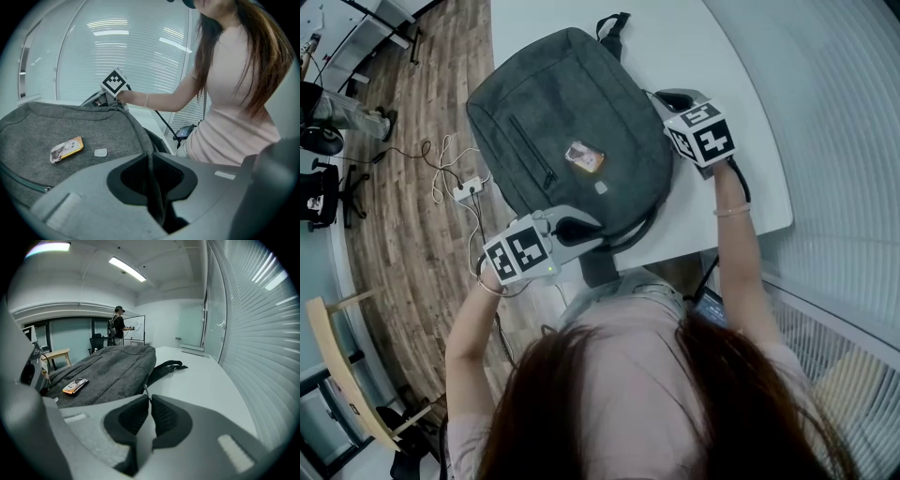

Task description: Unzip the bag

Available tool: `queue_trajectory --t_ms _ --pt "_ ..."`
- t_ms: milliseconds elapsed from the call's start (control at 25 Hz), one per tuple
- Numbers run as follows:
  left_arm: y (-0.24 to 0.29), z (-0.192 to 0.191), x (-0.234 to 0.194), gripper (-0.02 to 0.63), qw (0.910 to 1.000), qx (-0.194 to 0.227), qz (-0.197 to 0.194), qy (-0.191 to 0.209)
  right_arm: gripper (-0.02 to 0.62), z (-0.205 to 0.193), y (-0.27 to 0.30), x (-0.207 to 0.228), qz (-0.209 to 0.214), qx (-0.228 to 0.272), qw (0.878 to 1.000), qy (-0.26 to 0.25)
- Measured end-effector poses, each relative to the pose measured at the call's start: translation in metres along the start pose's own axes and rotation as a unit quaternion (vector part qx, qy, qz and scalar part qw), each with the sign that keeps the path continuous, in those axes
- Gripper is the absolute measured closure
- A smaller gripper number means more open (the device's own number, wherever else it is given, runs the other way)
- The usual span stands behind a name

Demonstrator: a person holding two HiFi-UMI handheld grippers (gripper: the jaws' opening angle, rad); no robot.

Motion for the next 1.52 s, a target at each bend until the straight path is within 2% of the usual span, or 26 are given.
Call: queue_trajectory --t_ms 280,480,800,1200,1360,1520 --pt "-0.001 0.001 0.001 0.557 1.0 0.003 0.004 0.002 0.572 0.008 0.007 0.001 -0.005 -0.014 1.0 -0.017" --pt "-0.001 0.0 0.002 0.555 1.0 0.005 0.007 0.003 0.572 0.003 0.006 0.002 0.0 -0.005 1.0 0.008" --pt "-0.004 0.001 0.004 0.541 0.9998 0.006 0.018 -0.009 0.563 0.005 0.001 0.0 -0.01 -0.007 1.0 0.004" --pt "-0.01 0.005 0.012 0.517 0.9975 0.019 0.067 0.009 0.52 0.015 -0.023 -0.009 -0.02 0.027 0.999 0.027" --pt "-0.012 0.005 0.013 0.506 0.9951 0.029 0.091 0.023 0.52 0.017 -0.033 -0.021 -0.046 0.033 0.998 0.002" --pt "-0.013 0.004 0.015 0.492 0.9922 0.035 0.116 0.03 0.522 0.015 -0.043 -0.036 -0.053 0.047 0.997 -0.004"
Point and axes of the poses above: the fingertips, and each gripper's own axes: y forward along the fingers, x to its right, z out of its top, the point moved 8 cm from there along -y, backward along the fingers
